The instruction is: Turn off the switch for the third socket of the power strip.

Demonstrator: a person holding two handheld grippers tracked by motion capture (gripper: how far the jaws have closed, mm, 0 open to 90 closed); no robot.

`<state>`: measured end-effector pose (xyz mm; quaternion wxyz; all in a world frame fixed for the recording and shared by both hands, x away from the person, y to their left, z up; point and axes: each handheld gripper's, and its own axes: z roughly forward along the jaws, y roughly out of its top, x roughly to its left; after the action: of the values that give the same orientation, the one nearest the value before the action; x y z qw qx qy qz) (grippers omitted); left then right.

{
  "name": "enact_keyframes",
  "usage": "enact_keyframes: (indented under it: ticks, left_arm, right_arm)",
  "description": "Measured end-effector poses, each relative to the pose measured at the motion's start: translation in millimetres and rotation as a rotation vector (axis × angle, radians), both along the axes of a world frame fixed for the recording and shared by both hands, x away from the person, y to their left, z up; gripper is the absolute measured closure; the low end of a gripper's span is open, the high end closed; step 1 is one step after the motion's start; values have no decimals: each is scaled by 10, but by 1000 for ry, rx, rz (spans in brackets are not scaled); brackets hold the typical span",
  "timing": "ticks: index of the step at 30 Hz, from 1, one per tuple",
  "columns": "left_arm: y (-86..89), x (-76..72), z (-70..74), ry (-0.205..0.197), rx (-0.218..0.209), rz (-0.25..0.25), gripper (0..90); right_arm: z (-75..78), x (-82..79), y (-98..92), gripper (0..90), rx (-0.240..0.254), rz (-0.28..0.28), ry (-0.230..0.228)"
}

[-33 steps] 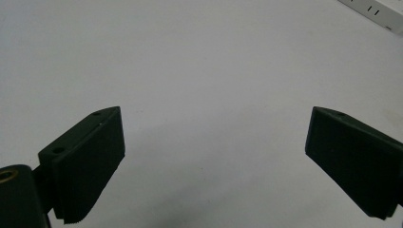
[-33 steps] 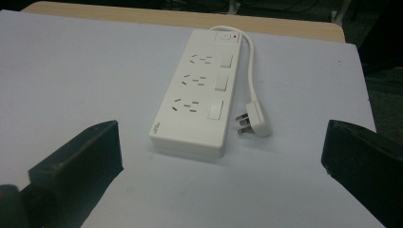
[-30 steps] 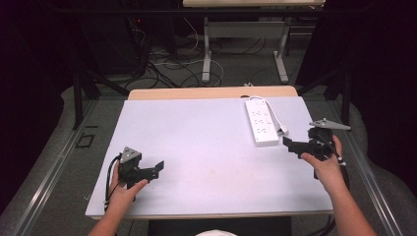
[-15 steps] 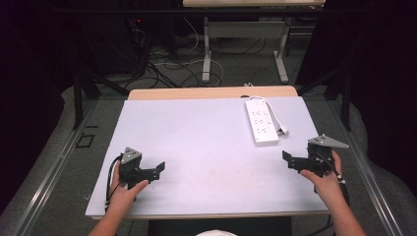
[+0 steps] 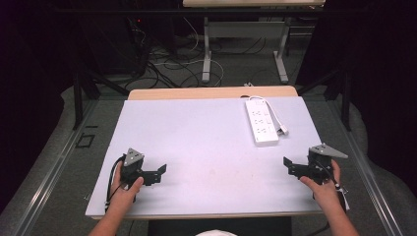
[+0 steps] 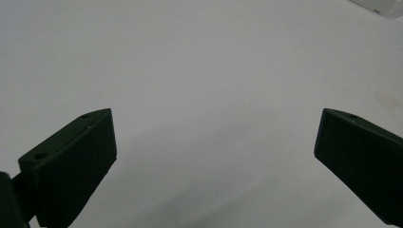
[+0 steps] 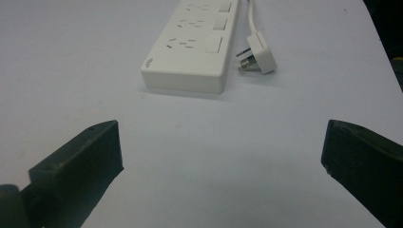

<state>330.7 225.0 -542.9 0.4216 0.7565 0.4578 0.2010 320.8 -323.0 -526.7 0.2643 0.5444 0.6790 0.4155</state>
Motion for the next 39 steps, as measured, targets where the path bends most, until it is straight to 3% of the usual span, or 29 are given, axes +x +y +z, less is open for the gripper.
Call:
enact_keyframes:
  ticks: [12,17,21,39]
  left_arm:
    - [17,13,-6,19,4,-1,2]
    - [21,17,-10,25,-5,4,2]
    - [28,20,-5,20,10,-4,2]
    - [12,22,-14,15,-12,7,2]
  right_arm:
    - [-199,21,-44,0,-69,-12,0]
    - [-247,47,-55,0,-53,-16,35]
    - [-269,60,-63,0,-46,-11,40]
    - [-306,70,-72,0,-36,-20,61]
